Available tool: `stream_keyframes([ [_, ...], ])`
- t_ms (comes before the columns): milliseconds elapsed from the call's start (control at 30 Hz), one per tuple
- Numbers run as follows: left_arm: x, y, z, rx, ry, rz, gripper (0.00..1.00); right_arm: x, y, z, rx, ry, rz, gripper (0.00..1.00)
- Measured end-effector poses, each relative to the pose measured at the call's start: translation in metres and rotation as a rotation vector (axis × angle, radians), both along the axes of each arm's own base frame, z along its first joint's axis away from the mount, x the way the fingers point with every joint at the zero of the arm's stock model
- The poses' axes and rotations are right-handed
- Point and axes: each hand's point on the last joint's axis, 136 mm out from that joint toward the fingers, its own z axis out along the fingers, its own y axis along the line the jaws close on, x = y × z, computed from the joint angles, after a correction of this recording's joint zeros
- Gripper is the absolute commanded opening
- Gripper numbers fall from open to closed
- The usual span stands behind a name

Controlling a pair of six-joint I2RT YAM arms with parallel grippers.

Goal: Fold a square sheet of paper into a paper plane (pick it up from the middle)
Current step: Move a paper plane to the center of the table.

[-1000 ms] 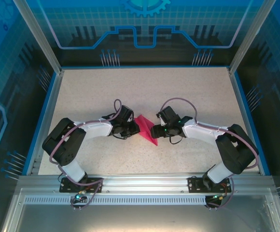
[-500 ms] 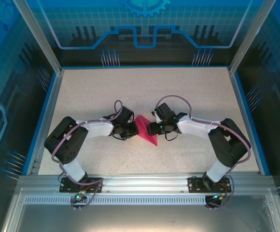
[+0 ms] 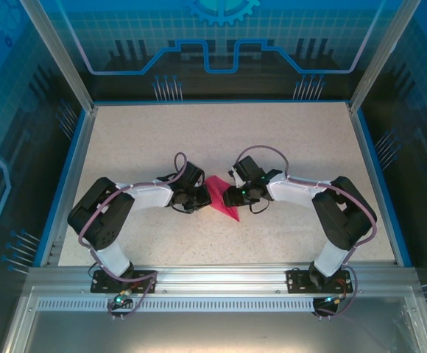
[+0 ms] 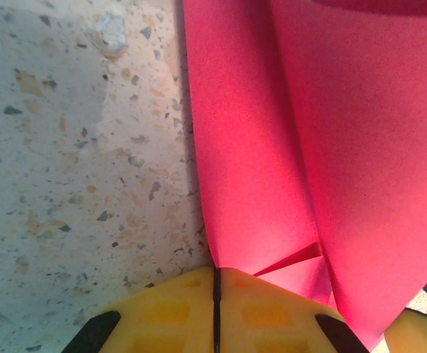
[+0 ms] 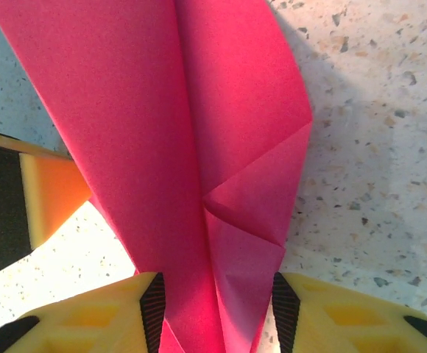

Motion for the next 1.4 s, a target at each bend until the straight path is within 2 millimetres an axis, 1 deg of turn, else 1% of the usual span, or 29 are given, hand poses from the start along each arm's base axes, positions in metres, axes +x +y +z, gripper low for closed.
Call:
stream_keyframes([
  [167,0.0,0.0,0.0,0.0,0.0,0.0,0.07,-0.003,0.004,0.004,0.028,0.006,0.013,0.42],
  [367,0.0,0.0,0.0,0.0,0.0,0.0,0.07,-0.01,0.006,0.021,0.088,-0.018,0.032,0.41],
  [533,0.0,0.0,0.0,0.0,0.0,0.0,0.07,-0.012,0.008,0.027,0.109,-0.027,0.039,0.43],
  [600,0.0,0.0,0.0,0.0,0.0,0.0,0.07,-0.012,0.006,0.027,0.103,-0.029,0.034,0.46],
  [700,0.0,0.0,0.0,0.0,0.0,0.0,0.07,-0.008,0.001,0.024,0.07,-0.042,0.007,0.55],
  [833,0.0,0.0,0.0,0.0,0.0,0.0,0.07,-0.007,-0.008,0.017,0.022,-0.039,-0.02,0.59],
  [1000,0.0,0.0,0.0,0.0,0.0,0.0,0.07,-0.01,-0.01,0.001,-0.005,0.002,-0.019,0.62],
  [1100,0.0,0.0,0.0,0.0,0.0,0.0,0.07,-0.013,-0.009,-0.004,-0.003,0.022,-0.011,0.62],
  [1400,0.0,0.0,0.0,0.0,0.001,0.0,0.07,-0.018,0.007,0.005,0.084,0.036,0.046,0.59],
])
